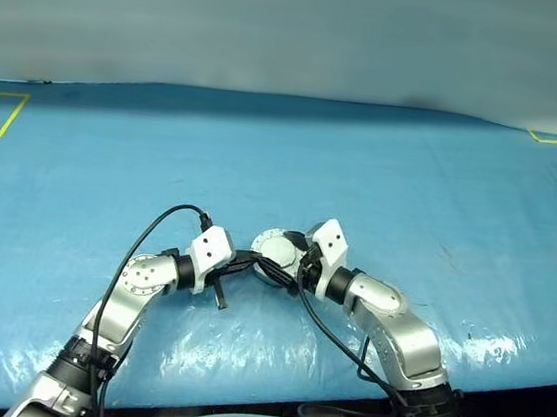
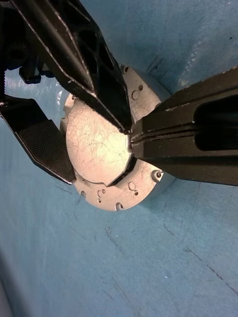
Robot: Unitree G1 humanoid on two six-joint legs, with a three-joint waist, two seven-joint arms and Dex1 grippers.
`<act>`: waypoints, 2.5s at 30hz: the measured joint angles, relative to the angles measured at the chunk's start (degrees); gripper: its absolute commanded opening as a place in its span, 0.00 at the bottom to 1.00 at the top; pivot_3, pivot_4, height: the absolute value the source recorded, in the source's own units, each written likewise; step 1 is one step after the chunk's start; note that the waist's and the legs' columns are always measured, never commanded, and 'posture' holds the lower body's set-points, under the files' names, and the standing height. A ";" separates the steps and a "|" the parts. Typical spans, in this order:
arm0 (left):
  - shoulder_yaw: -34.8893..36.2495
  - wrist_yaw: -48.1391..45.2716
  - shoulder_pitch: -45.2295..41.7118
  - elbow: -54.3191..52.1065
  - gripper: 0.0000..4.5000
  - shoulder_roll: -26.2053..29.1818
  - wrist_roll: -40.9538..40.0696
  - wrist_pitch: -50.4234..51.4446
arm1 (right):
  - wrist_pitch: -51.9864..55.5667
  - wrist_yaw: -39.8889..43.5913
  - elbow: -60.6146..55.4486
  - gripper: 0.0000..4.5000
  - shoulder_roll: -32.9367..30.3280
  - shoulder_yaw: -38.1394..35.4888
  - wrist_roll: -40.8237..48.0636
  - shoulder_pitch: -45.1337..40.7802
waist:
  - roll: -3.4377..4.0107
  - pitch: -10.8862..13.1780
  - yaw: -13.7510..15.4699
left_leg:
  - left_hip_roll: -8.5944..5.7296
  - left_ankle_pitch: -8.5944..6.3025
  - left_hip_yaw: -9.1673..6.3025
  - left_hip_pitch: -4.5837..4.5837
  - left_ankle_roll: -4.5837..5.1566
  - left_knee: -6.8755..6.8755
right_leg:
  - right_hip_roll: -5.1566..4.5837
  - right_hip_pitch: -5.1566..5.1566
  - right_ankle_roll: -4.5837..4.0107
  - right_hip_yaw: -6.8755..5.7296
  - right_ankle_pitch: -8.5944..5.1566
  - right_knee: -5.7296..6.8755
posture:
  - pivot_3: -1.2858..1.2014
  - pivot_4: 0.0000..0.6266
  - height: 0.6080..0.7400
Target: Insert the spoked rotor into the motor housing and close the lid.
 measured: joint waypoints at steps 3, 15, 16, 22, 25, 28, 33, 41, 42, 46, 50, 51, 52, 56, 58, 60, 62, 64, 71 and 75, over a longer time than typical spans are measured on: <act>-0.06 0.04 0.00 -0.17 0.00 -0.02 -0.01 -0.01 | 1.48 -0.54 -0.19 0.99 0.92 -3.00 3.52 0.05 | 0.02 0.02 0.10 | -0.09 0.01 -0.03 -0.23 0.01 0.01 | 0.05 0.04 0.02 -0.04 0.01 0.00 | 0.52 0.24 1.00; -0.13 0.39 0.37 -0.66 0.00 -0.04 -0.02 -0.01 | 19.20 -5.35 4.60 0.99 2.27 -22.85 24.87 3.12 | 0.14 0.09 0.08 | -0.17 0.01 -0.06 -0.37 0.09 0.02 | 0.10 -0.01 0.05 -0.04 0.03 0.00 | 0.52 0.24 1.00; -0.11 0.39 0.36 -0.66 0.00 -0.03 -0.02 -0.01 | 20.99 -5.25 5.18 0.99 2.27 -22.64 25.73 3.71 | 0.15 0.10 0.07 | -0.17 0.02 -0.06 -0.38 0.09 0.03 | 0.10 -0.02 0.06 -0.03 0.03 0.00 | 0.52 0.24 1.00; -0.18 0.53 0.18 -0.53 0.00 0.04 -0.01 0.01 | 27.92 -4.66 7.19 0.99 4.69 -23.01 33.20 3.46 | 0.21 0.12 -0.04 | -0.18 0.05 -0.04 -0.36 0.16 0.05 | 0.12 0.00 0.09 -0.03 0.05 0.02 | 0.52 0.24 1.00; -0.22 0.53 0.17 -0.55 0.00 0.12 -0.01 0.01 | 28.56 -5.55 8.23 0.99 5.79 -23.43 34.08 2.95 | 0.19 0.11 -0.04 | -0.19 0.05 -0.04 -0.36 0.16 0.04 | 0.14 0.01 0.12 -0.04 0.07 0.02 | 0.52 0.24 1.00; -0.26 0.69 0.13 -0.54 0.00 0.13 0.05 0.02 | 27.41 -6.02 9.74 0.99 7.39 -23.98 34.53 2.53 | 0.20 0.11 -0.08 | -0.19 0.05 -0.03 -0.34 0.16 0.05 | 0.18 0.01 0.19 -0.01 0.11 0.02 | 0.52 0.24 1.00; -0.37 1.03 0.15 -0.57 0.00 0.19 0.07 0.04 | 25.88 -7.07 11.45 0.73 8.98 -24.61 34.58 2.31 | 0.21 0.12 -0.09 | -0.21 0.07 -0.01 -0.35 0.18 0.09 | 0.21 0.01 0.27 0.08 0.15 0.02 | 0.52 0.24 1.00; 0.05 1.14 0.45 0.02 0.00 0.92 0.52 0.18 | 24.00 -7.01 11.93 0.27 11.50 -25.07 35.58 2.07 | 0.30 0.17 -0.08 | -0.22 0.09 0.00 -0.37 0.20 0.11 | 0.27 0.00 0.32 0.20 0.18 0.02 | 0.52 0.24 1.00; 0.09 1.14 0.42 0.04 0.00 0.94 0.53 0.17 | 23.81 -7.05 11.93 0.27 11.75 -25.01 35.54 2.19 | 0.31 0.17 -0.13 | -0.22 0.09 0.01 -0.37 0.20 0.11 | 0.27 -0.01 0.32 0.23 0.19 0.02 | 0.52 0.24 1.00; 0.33 1.12 0.37 0.18 0.00 1.03 0.56 0.13 | 23.46 -7.46 11.94 0.27 12.33 -24.72 35.34 2.31 | 0.34 0.19 -0.42 | -0.21 0.11 0.02 -0.35 0.17 0.11 | 0.32 -0.01 0.34 0.29 0.20 0.04 | 0.52 0.24 1.00; 0.65 1.13 0.37 0.35 0.00 1.08 0.64 0.09 | 23.17 -8.13 12.03 0.27 13.16 -24.71 35.28 2.32 | 0.35 0.19 -0.75 | -0.21 0.16 0.02 -0.34 0.16 0.11 | 0.33 -0.01 0.34 0.33 0.22 0.05 | 0.52 0.24 1.00; 0.71 1.14 0.37 0.35 0.00 1.10 0.69 0.09 | 23.11 -8.30 12.09 0.27 13.34 -24.72 35.29 2.31 | 0.35 0.19 -0.83 | -0.21 0.18 0.01 -0.34 0.16 0.11 | 0.34 -0.01 0.34 0.34 0.22 0.05 | 0.52 0.24 1.00; 0.73 1.12 0.37 0.34 0.00 1.15 0.70 0.09 | 23.04 -8.48 12.18 0.27 13.53 -24.73 35.29 2.29 | 0.35 0.19 -0.95 | -0.21 0.19 0.02 -0.33 0.16 0.11 | 0.33 0.00 0.34 0.35 0.23 0.06 | 0.52 0.24 1.00; 2.41 -1.12 2.21 -1.31 0.00 1.18 -3.31 1.53 | 22.62 -9.11 12.37 0.27 14.13 -23.97 34.95 2.01 | 0.39 0.23 -1.60 | -0.19 0.22 0.04 -0.35 0.15 0.09 | 0.33 -0.09 0.34 0.44 0.24 0.08 | 0.52 0.24 1.00; 2.51 -3.26 3.87 -3.15 0.00 1.33 -6.59 3.20 | 22.66 -9.42 12.49 0.27 14.07 -23.39 34.79 1.66 | 0.38 0.28 -2.08 | -0.17 0.23 0.07 -0.44 0.13 0.05 | 0.37 -0.21 0.36 0.58 0.26 0.09 | 0.52 0.24 1.00; 2.95 -5.38 5.49 -6.95 0.00 3.59 -9.77 5.98 | 23.37 -10.10 13.23 0.27 14.25 -23.36 35.11 0.78 | 0.28 0.35 -2.38 | -0.05 0.28 0.07 -0.44 0.04 0.01 | 0.40 -0.23 0.53 0.60 0.36 0.10 | 0.52 0.24 1.00; 4.82 -6.57 6.85 -10.86 0.00 6.11 -12.57 8.70 | 23.52 -10.85 13.68 0.27 14.83 -23.76 35.66 0.61 | 0.33 0.38 -2.42 | 0.05 0.31 0.04 -0.43 -0.03 -0.04 | 0.40 -0.24 0.45 0.58 0.32 0.10 | 0.52 0.24 1.00; 6.79 -6.53 7.25 -13.08 0.00 7.37 -14.38 10.47 | 23.62 -11.59 13.97 0.27 15.39 -24.42 36.17 0.37 | 0.40 0.43 -2.32 | 0.08 0.34 0.01 -0.43 -0.07 -0.05 | 0.45 -0.23 0.32 0.54 0.26 0.11 | 0.52 0.24 1.00; 14.57 0.05 8.96 -13.97 0.00 1.80 -22.26 15.94 | 26.08 -13.74 15.01 0.27 17.66 -27.16 41.24 -0.31 | 0.21 0.74 -2.24 | 0.10 0.33 0.04 -0.54 -0.06 -0.03 | 0.62 -0.31 0.47 0.60 0.39 0.08 | 0.52 0.24 1.00; 19.28 5.11 9.37 -13.96 0.09 -3.56 -30.07 20.53 | 27.51 -14.87 14.80 0.27 17.84 -26.26 45.18 -1.50 | 0.29 0.93 -2.12 | 0.07 0.33 0.06 -0.67 -0.06 -0.03 | 0.63 -0.43 0.50 0.58 0.42 0.08 | 0.52 0.24 1.00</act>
